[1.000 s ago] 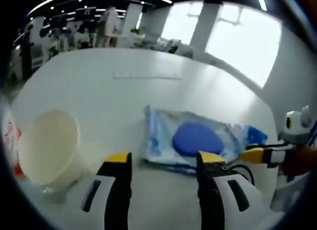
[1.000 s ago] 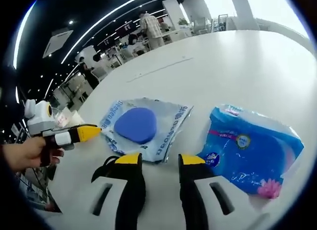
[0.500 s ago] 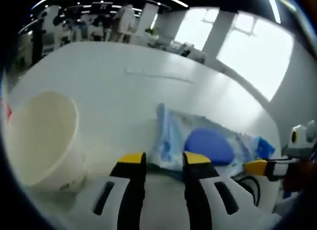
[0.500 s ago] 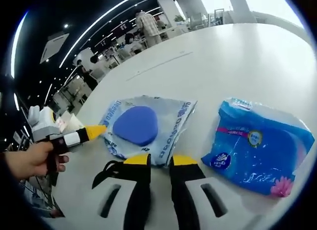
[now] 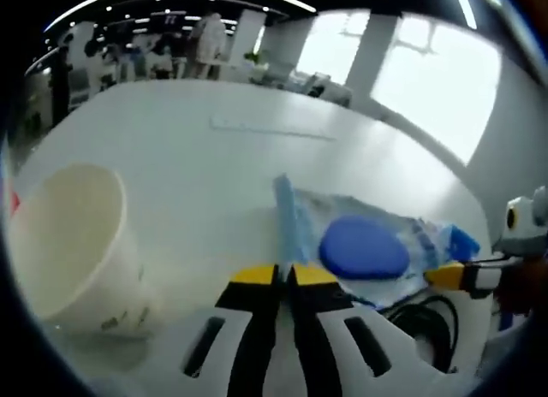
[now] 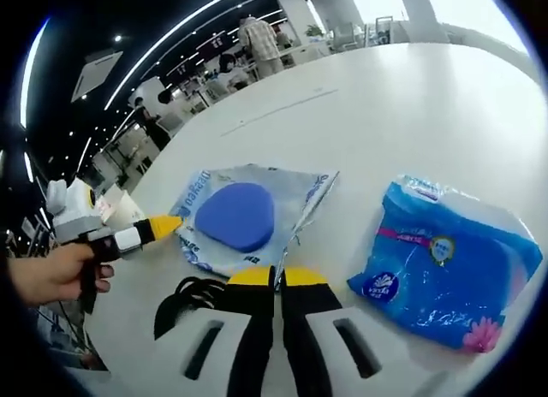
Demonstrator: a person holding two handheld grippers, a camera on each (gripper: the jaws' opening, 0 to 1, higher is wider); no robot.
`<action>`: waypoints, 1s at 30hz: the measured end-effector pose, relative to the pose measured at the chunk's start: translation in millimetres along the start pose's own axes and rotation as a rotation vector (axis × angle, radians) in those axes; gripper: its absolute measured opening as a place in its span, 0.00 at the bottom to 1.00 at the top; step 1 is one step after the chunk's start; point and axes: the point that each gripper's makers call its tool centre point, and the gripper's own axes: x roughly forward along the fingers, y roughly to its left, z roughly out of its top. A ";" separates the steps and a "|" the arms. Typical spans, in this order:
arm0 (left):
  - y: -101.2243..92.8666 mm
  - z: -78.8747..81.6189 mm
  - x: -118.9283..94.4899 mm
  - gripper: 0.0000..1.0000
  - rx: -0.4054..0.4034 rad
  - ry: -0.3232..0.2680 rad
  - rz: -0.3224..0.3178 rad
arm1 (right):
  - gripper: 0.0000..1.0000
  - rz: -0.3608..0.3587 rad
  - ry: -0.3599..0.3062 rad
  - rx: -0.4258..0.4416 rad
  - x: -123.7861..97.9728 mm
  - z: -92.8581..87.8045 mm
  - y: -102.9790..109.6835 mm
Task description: Arrange the tabletop items into an orderly group along one side of the table until the central work area is clear of visible clutter.
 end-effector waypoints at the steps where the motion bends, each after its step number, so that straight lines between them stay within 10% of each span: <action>1: -0.5 0.4 -0.3 0.01 0.013 -0.001 -0.001 | 0.01 0.001 0.001 0.000 -0.1 -0.2 0.5; 30: 5.6 -5.2 -38.1 0.00 -0.073 -0.100 0.036 | 0.00 0.031 -0.007 -0.124 9.2 23.2 10.9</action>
